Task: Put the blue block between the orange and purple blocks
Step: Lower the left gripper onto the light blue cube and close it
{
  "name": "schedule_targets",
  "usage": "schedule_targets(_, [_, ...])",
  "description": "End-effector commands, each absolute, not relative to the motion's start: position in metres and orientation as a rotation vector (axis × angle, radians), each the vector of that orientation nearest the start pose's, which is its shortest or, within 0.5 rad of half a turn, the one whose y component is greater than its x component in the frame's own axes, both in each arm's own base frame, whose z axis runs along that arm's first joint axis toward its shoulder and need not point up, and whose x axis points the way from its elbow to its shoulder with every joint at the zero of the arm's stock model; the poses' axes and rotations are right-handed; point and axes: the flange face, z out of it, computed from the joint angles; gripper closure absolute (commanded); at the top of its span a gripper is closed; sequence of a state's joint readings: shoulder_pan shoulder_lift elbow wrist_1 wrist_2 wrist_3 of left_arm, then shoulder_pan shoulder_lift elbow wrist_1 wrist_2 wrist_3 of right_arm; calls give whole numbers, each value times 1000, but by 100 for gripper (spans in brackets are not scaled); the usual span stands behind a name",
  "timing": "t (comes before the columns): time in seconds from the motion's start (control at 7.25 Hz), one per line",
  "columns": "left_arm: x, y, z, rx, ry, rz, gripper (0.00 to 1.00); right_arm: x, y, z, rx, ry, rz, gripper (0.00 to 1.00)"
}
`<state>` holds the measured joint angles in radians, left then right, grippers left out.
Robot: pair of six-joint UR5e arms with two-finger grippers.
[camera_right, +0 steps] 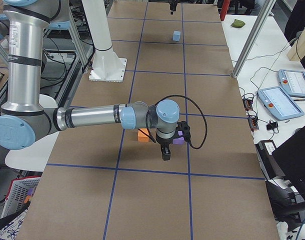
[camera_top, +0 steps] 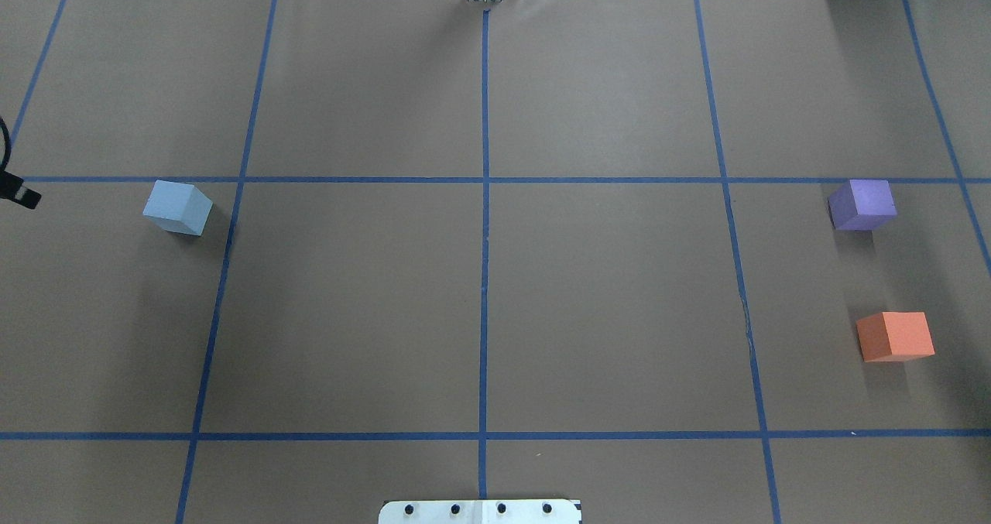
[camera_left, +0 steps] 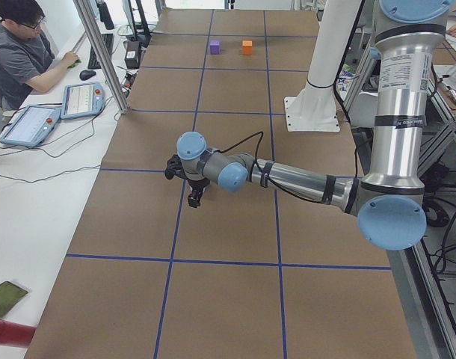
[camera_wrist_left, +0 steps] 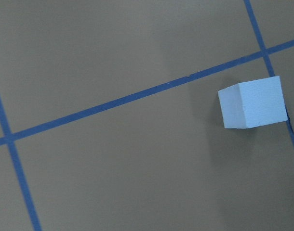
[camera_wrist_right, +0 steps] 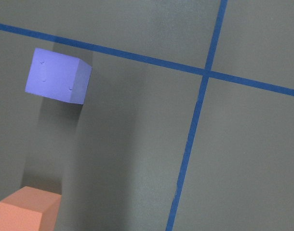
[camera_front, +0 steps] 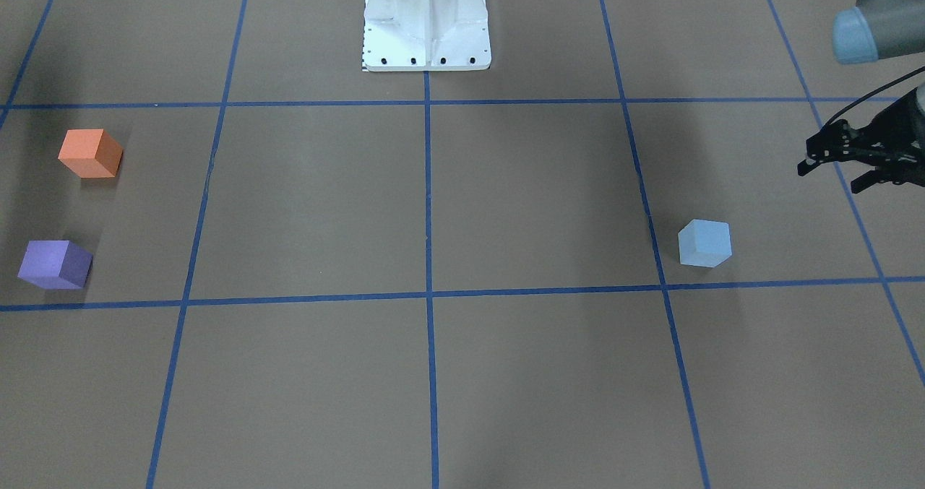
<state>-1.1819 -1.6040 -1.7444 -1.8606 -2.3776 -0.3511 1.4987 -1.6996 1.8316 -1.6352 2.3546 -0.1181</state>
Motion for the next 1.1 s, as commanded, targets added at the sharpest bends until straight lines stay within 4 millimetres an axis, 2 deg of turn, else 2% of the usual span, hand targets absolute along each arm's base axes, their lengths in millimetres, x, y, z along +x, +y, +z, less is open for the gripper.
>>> schedule_targets(0.0, [247, -507, 483, 135, 841, 175, 0, 31, -441, 597, 79, -783, -206, 0])
schedule_targets(0.14, [278, -507, 487, 101, 837, 197, 0, 31, -440, 598, 78, -783, -205, 0])
schedule_targets(0.55, [295, -512, 494, 81, 829, 210, 0, 31, -439, 599, 75, -784, -204, 0])
schedule_targets(0.83, [319, -546, 492, 84, 808, 204, 0, 31, -439, 600, 73, -784, -203, 0])
schedule_targets(0.97, [323, -555, 499, 95, 776, 197, 0, 31, -439, 600, 73, -784, -203, 0])
